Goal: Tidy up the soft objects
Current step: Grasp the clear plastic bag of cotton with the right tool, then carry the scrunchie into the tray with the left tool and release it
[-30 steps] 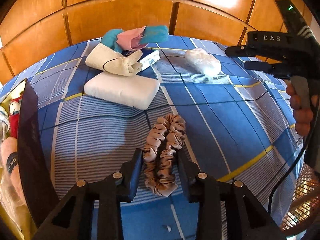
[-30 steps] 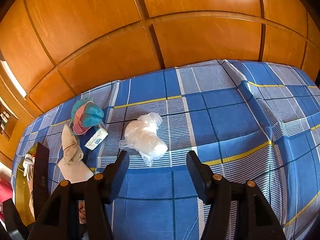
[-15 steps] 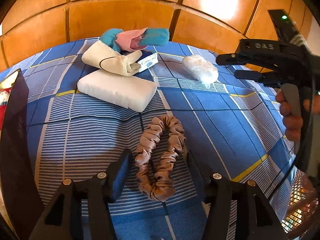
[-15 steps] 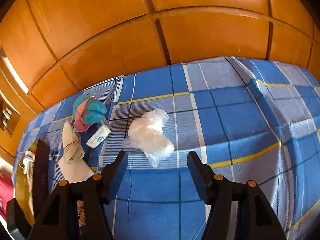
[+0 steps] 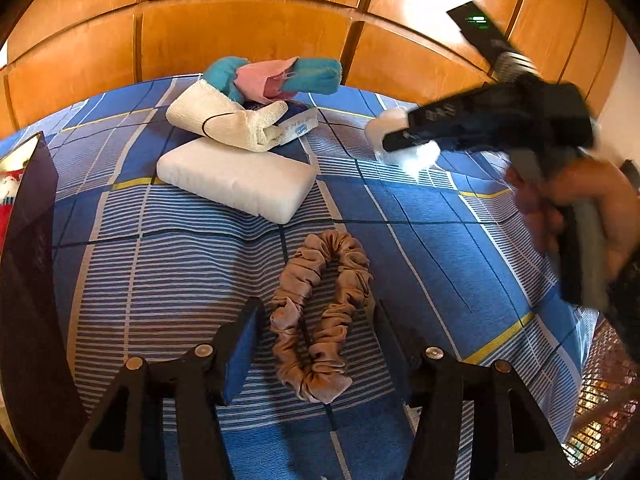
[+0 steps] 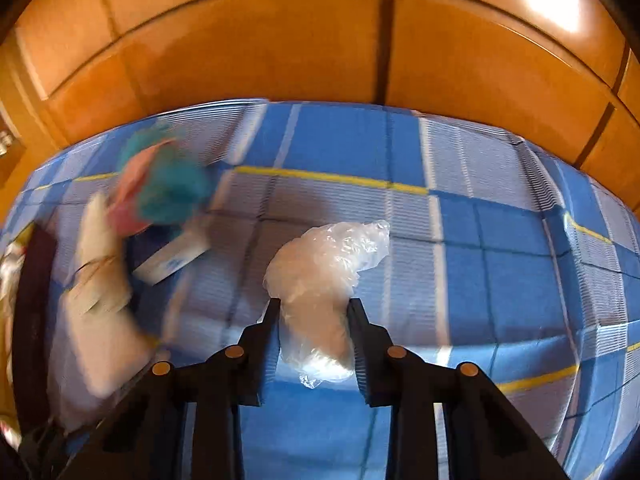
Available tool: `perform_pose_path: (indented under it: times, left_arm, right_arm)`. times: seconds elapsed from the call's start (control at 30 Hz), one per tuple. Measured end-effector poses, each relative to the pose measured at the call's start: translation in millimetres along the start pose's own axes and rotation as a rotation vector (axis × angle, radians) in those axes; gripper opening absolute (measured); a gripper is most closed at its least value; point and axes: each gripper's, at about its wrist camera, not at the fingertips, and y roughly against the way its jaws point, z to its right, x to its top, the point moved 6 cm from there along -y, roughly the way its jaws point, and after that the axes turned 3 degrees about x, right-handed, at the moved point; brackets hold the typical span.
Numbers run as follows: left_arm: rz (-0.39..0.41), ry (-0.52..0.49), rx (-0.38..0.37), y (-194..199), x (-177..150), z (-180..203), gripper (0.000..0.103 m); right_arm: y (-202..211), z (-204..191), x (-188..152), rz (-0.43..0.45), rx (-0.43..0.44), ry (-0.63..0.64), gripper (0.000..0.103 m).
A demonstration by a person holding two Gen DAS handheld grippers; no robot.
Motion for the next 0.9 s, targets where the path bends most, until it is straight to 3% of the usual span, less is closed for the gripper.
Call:
perform_pose_path:
  times: [0.17, 0.4, 0.5, 0.63, 0.9]
  left_arm:
    - [0.0, 0.004, 0.001, 0, -1, -1, 0.058]
    - [-0.016, 0.023, -0.001, -2, 2, -2, 0.056]
    - [-0.018, 0.035, -0.001, -2, 3, -3, 0.048]
    - [-0.009, 0.042, 0.021, 4, 2, -3, 0.019]
    - [0.013, -0.032, 0.112, 21, -1, 9, 0.017]
  right_arm:
    - [12, -26, -47, -0.086, 0.123, 0.05, 0.033]
    - [8, -30, -62, -0.058, 0.094, 0.109, 0.032]
    - [9, -37, -65, -0.035, 0.066, 0.149, 0.032]
    - [9, -39, -62, -0.024, 0.054, 0.176, 0.032]
    - [9, -37, -62, -0.03, 0.068, 0.174, 0.032]
